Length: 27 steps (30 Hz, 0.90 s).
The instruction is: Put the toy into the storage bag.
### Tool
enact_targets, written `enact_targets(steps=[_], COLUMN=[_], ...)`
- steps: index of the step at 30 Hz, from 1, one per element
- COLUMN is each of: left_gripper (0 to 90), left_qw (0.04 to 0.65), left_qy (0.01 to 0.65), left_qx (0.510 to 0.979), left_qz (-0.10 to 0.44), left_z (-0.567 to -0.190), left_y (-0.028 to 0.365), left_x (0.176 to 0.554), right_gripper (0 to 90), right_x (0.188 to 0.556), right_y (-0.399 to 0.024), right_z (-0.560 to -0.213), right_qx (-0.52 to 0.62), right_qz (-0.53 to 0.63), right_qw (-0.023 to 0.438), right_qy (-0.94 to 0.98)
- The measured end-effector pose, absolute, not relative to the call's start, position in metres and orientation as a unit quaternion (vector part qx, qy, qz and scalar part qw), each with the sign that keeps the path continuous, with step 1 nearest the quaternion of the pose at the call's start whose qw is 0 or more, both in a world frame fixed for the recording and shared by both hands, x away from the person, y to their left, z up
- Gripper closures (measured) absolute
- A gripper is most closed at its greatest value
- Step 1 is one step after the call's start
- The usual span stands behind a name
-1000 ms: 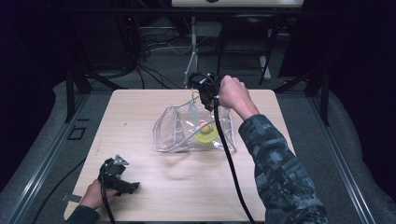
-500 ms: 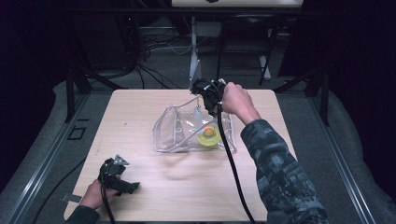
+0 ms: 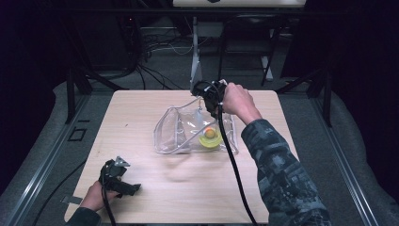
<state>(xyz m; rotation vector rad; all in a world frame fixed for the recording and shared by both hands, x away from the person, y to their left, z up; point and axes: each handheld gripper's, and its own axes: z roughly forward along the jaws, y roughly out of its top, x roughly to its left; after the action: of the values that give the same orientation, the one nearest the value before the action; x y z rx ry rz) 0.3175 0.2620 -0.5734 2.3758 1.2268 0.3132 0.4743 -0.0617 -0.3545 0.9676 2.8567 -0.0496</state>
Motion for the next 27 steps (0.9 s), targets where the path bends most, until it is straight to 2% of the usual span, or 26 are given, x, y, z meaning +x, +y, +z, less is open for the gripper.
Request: enact_targets(steps=[7, 15, 21, 23, 25, 27], left_gripper=[0.0, 0.0, 0.0, 0.0, 0.0, 0.0], left_qw=[0.223, 0.224, 0.224, 0.224, 0.224, 0.223], left_qy=[0.442, 0.443, 0.443, 0.443, 0.443, 0.443], left_qx=[0.861, 0.861, 0.86, 0.86, 0.86, 0.861], left_qz=[0.113, 0.114, 0.114, 0.114, 0.114, 0.113], left_z=[-0.573, -0.574, -0.573, -0.574, -0.573, -0.573], left_y=[0.262, 0.261, 0.261, 0.261, 0.261, 0.261], left_x=[0.318, 0.318, 0.318, 0.317, 0.317, 0.317], right_gripper=[86.1, 80.7, 72.2, 65.4, 64.1, 55.5], right_x=[0.475, 0.473, 0.466, 0.462, 0.46, 0.454], right_y=[-0.063, -0.068, -0.072, -0.073, -0.074, -0.075], right_z=[-0.354, -0.349, -0.34, -0.335, -0.333, -0.327], right_qx=[0.324, 0.327, 0.329, 0.329, 0.327, 0.326], right_qz=[-0.018, 0.001, 0.023, 0.025, 0.027, 0.031], right_qw=[0.059, 0.055, 0.059, 0.063, 0.067, 0.073], right_qy=[0.944, 0.943, 0.942, 0.942, 0.942, 0.942])
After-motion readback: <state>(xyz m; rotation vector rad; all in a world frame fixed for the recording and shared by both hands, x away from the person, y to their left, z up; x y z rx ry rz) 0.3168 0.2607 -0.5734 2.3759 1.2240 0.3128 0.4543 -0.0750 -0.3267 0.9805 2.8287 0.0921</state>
